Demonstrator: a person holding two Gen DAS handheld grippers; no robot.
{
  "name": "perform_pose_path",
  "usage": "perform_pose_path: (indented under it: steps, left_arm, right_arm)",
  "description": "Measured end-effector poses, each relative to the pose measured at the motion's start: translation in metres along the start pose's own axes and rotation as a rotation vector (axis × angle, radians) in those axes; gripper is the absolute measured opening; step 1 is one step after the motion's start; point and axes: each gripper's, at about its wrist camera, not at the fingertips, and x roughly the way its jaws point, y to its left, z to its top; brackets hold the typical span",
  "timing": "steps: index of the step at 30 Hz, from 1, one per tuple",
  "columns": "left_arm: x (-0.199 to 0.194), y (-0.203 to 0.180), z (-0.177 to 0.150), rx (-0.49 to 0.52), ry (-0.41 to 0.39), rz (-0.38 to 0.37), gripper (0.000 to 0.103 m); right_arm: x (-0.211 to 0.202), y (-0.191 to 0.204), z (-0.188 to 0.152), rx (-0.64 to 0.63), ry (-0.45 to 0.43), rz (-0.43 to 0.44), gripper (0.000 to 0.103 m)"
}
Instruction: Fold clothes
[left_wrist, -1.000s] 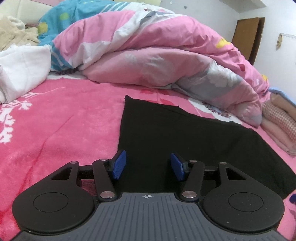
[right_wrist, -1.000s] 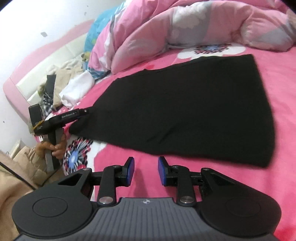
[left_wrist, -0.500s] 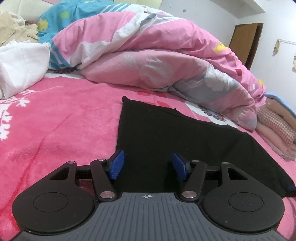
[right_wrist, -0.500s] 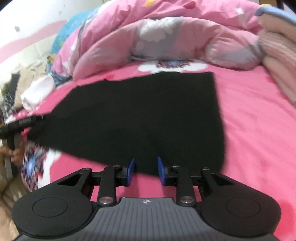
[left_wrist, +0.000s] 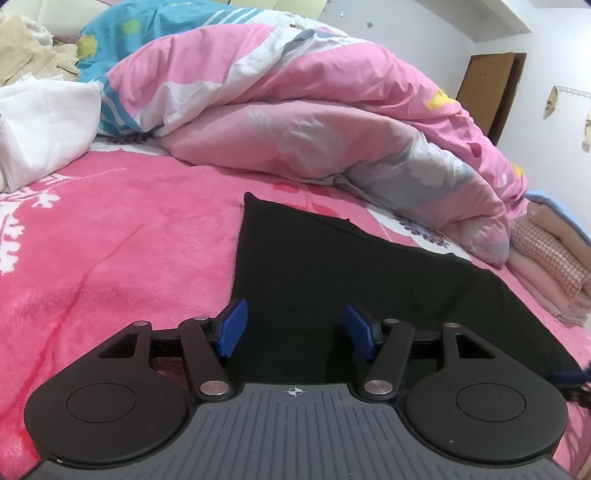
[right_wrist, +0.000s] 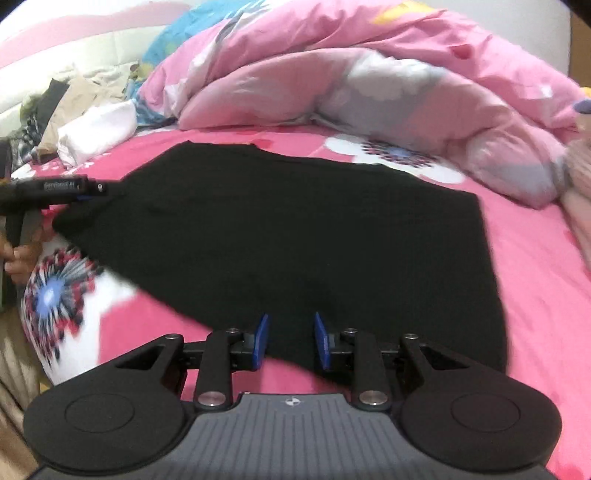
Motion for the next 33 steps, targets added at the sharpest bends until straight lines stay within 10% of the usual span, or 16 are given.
perform_pose_path:
  steps: [8,13,19,28,33]
  left_arm:
    - [-0.003,-0.001,0.003,-0.013,-0.002,0.006,0.063]
    - [-0.008,-0.006,0.017,-0.021,-0.026,0.017,0.067]
    - [0.013,-0.024,0.041,0.071,-0.026,0.023,0.067]
    - [0.064,-0.015,0.04,0.047,0.058,0.04,0.067]
    - [0.063,0.003,0.041,-0.068,0.053,0.015,0.067]
  right_arm:
    - [-0.048,-0.062,0.012,0.247,-0.073,-0.088,0.03]
    - [0.0,-0.054,0.062,0.285,-0.147,0.118,0.029]
    - [0.062,-0.025,0.09,0.227,-0.119,0.155,0.028]
    - [0.042,-0.108,0.022,0.585,-0.122,0.071,0.012]
    - [-0.009,-0.142,-0.014,0.751,-0.167,-0.123,0.004]
